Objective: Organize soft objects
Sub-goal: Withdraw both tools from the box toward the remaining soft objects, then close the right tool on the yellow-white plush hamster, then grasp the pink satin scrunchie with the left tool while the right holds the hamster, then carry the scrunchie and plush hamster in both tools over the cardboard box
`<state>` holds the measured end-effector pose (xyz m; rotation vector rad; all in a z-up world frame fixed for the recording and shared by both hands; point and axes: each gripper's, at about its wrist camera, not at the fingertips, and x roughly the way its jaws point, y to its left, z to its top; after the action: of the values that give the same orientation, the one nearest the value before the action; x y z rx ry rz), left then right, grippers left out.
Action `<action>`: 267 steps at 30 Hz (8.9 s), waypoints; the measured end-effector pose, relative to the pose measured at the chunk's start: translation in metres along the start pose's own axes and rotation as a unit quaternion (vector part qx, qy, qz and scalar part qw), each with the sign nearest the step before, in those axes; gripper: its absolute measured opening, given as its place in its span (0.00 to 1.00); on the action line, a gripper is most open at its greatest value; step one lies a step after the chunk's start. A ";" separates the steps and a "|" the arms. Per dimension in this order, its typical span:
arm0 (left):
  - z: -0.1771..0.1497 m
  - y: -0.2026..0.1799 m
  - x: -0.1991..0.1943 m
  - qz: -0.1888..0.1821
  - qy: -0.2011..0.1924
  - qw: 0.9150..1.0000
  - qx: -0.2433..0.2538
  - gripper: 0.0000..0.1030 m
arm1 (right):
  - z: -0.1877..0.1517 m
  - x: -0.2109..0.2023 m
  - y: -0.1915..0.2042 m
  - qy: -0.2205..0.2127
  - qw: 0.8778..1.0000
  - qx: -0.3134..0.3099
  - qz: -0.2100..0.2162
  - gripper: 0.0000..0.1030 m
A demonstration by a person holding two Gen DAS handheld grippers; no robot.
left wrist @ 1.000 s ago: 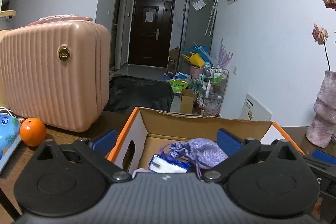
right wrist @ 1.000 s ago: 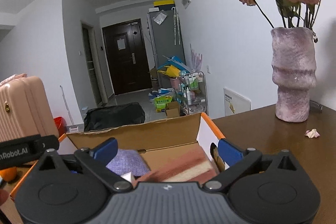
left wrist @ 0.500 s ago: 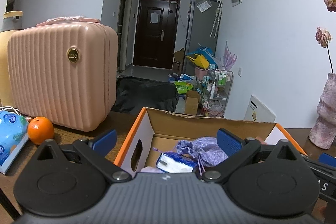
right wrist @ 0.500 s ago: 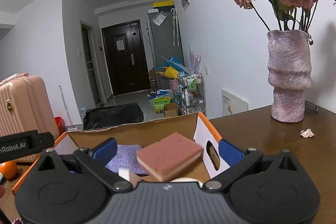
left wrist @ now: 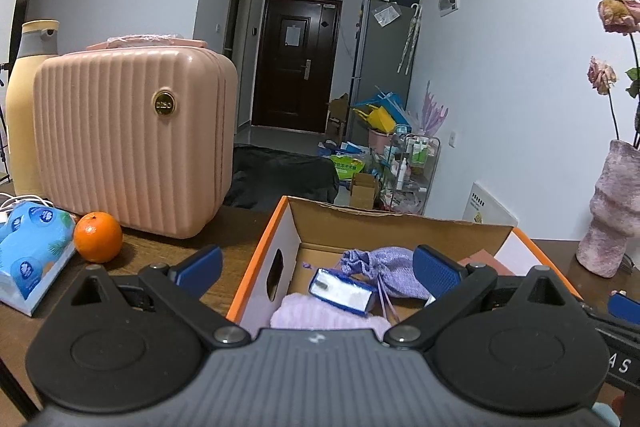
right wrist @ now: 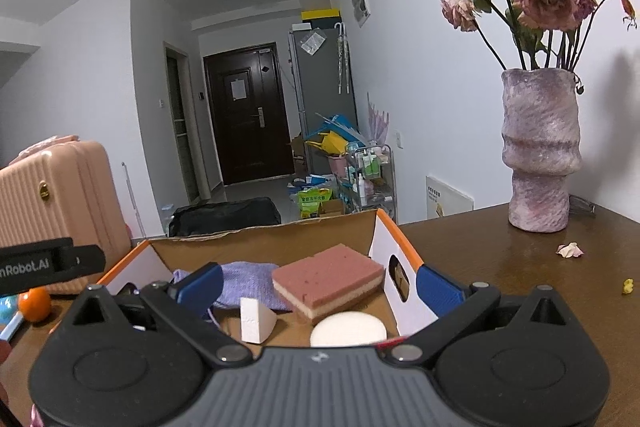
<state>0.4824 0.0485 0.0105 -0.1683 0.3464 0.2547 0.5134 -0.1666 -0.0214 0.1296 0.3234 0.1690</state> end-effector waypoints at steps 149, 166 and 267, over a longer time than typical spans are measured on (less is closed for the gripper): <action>-0.080 0.087 -0.117 -0.006 0.088 0.996 0.018 1.00 | -0.063 -0.122 0.032 0.018 0.986 -0.111 0.123 0.47; -0.082 0.049 -0.068 0.004 0.121 0.991 0.047 1.00 | -0.052 -0.107 -0.001 0.003 0.992 -0.095 0.080 0.47; -0.007 0.019 -0.064 -0.063 0.000 0.998 -0.026 0.37 | -0.014 -0.066 0.034 -0.073 0.994 -0.061 0.055 0.47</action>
<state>0.4163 0.0517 0.0243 -0.2403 0.3274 0.1391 0.4422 -0.1440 -0.0097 0.0382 0.1592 0.2856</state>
